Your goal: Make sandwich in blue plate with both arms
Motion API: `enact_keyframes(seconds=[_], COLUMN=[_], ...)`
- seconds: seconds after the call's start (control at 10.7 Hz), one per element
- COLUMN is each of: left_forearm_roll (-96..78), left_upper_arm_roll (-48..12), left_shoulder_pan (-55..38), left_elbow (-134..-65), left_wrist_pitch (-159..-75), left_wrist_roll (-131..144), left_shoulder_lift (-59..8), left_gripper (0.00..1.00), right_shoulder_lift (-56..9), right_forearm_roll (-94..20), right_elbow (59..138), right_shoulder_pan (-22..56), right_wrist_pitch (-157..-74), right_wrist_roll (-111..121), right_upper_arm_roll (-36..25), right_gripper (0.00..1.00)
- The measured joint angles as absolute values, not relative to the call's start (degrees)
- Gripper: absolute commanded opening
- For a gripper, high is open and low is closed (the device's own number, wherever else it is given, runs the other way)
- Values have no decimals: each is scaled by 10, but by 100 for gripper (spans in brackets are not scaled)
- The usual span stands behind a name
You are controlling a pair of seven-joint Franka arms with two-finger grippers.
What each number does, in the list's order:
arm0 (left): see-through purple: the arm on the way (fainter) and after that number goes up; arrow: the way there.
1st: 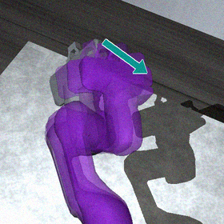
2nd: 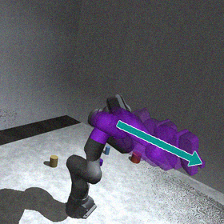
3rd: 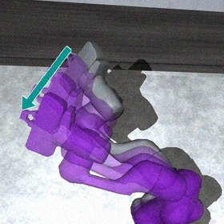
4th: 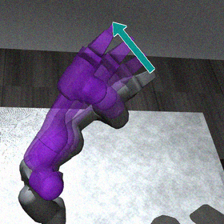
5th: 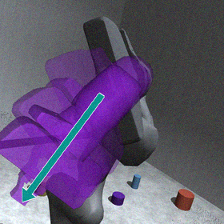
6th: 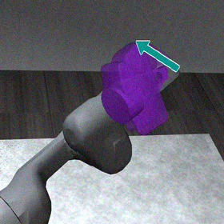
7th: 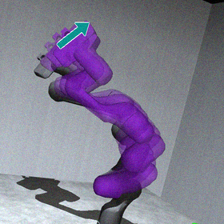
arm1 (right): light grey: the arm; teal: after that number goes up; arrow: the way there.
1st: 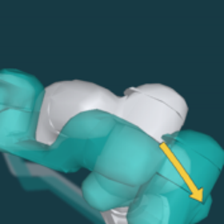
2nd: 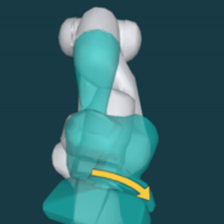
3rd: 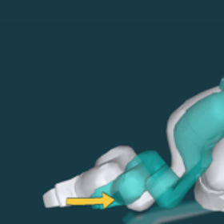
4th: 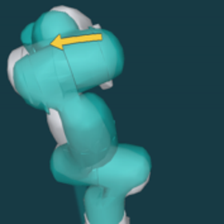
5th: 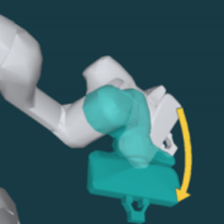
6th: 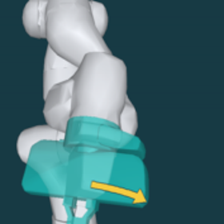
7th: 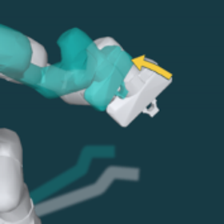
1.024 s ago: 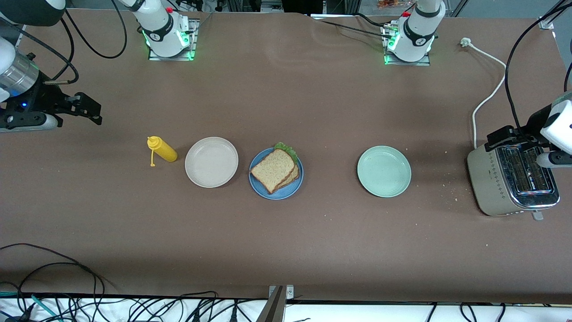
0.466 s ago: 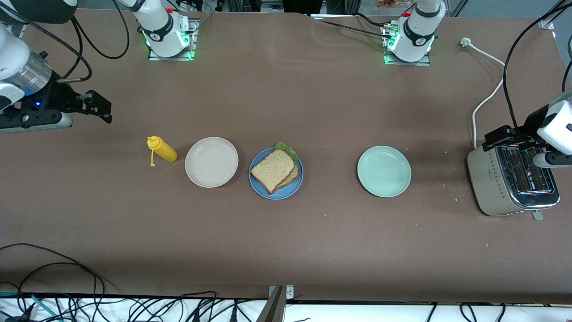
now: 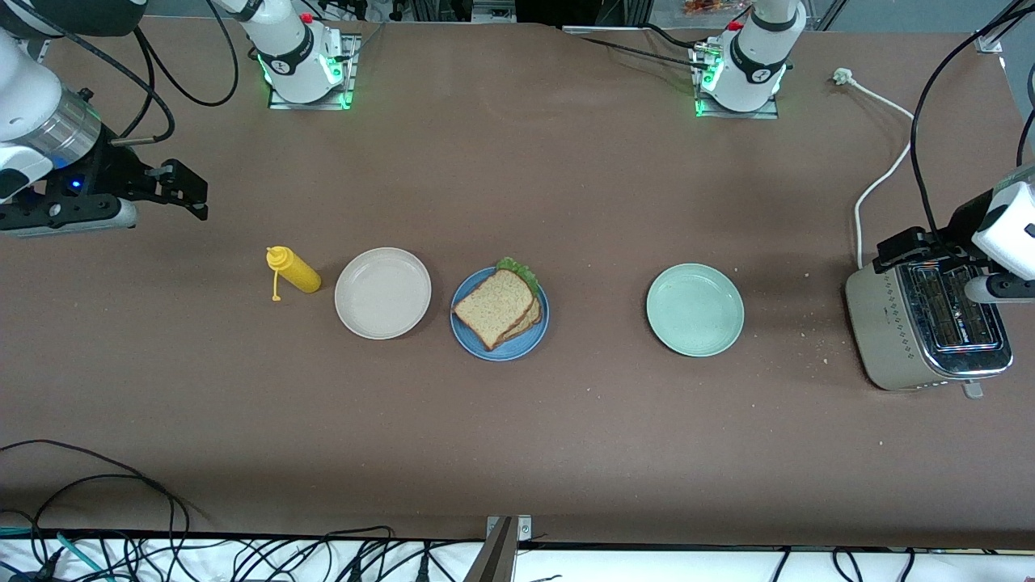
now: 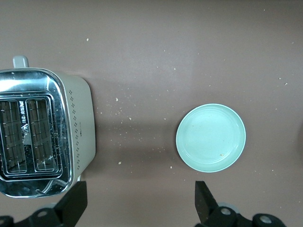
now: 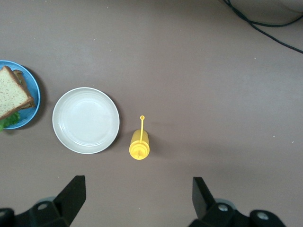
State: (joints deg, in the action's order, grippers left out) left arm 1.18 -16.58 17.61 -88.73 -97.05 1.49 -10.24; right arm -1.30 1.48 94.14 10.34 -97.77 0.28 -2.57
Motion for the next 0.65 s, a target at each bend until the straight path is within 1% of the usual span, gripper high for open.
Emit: enact_keyframes(seconds=[0.65], left_forearm_roll=[12], left_upper_arm_roll=[-166], left_shoulder_pan=[177], left_elbow=[-887], left_wrist_pitch=[-970], left_wrist_roll=[15], left_shoulder_lift=[-102], left_gripper=[100], right_shoulder_lift=[-16], right_forearm_roll=[33], right_elbow=[940], right_shoulder_pan=[102], right_wrist_pitch=[-978], right_wrist_roll=[3], right_upper_arm_roll=[-31], right_gripper=[100])
